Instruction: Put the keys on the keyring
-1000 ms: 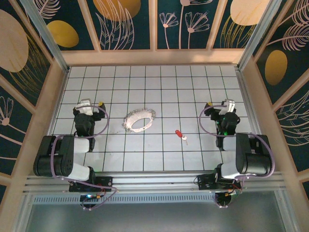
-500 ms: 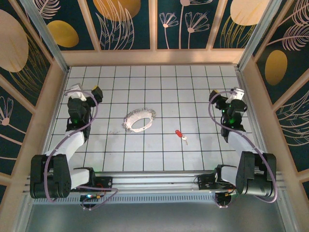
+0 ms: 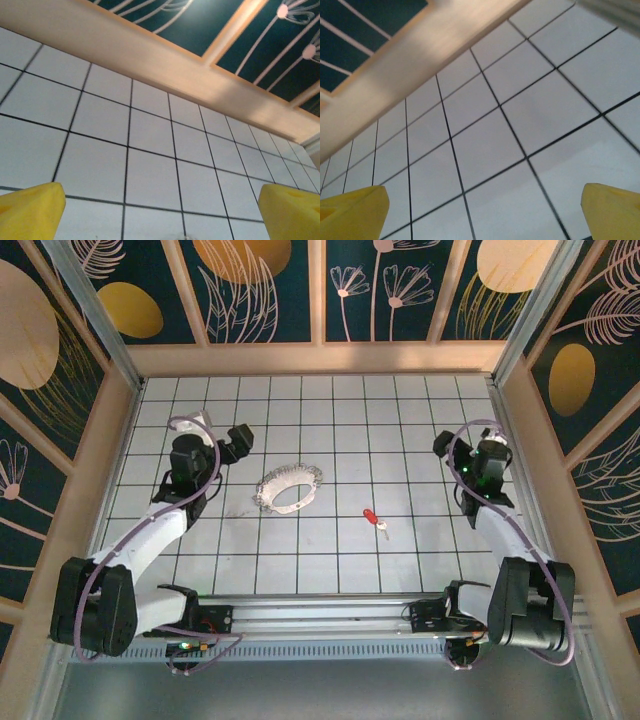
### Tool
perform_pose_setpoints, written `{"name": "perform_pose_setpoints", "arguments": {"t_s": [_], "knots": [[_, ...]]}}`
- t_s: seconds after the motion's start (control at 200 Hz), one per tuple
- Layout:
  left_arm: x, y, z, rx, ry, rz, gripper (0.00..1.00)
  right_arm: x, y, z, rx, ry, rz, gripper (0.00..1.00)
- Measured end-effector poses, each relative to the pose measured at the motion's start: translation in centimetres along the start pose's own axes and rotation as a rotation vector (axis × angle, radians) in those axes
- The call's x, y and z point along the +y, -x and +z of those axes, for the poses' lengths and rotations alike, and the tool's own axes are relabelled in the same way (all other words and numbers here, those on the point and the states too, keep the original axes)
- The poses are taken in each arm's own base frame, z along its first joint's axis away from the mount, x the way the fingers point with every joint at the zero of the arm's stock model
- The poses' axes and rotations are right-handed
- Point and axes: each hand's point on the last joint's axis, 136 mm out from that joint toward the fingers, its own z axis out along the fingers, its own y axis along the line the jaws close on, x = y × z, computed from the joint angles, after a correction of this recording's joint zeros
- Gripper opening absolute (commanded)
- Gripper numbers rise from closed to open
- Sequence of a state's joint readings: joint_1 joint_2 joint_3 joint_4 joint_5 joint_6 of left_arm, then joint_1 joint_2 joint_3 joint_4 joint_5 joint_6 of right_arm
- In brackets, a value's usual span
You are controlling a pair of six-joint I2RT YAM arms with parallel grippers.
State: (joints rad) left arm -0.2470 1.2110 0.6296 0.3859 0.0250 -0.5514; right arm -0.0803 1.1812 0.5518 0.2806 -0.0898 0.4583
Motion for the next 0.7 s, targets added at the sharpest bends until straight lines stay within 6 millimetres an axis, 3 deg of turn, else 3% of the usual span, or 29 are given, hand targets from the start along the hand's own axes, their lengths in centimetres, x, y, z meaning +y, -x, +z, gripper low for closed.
{"name": "perform_pose_setpoints", "arguments": {"t_s": [0.195,0.375,0.575,0.701], "knots": [[-1.9,-3.3,0.0,0.125,-0.055,0.055,0.99,3.9,-4.6,0.5,0.134,0.095,-0.057,0.89],[-3.6,-7.0,1.5,0.28,-0.094,0.134,0.98,8.1,-9.8,0.4,0.282,0.186,-0.139,0.87],[-5.7,-12.0,3.6,0.45,-0.136,0.24,0.94,11.7,-12.0,0.5,0.354,0.257,-0.181,0.79],[-6.1,-14.7,4.3,0.534,-0.154,0.282,0.89,12.7,-13.5,1.2,0.399,0.267,-0.196,0.76]]}}
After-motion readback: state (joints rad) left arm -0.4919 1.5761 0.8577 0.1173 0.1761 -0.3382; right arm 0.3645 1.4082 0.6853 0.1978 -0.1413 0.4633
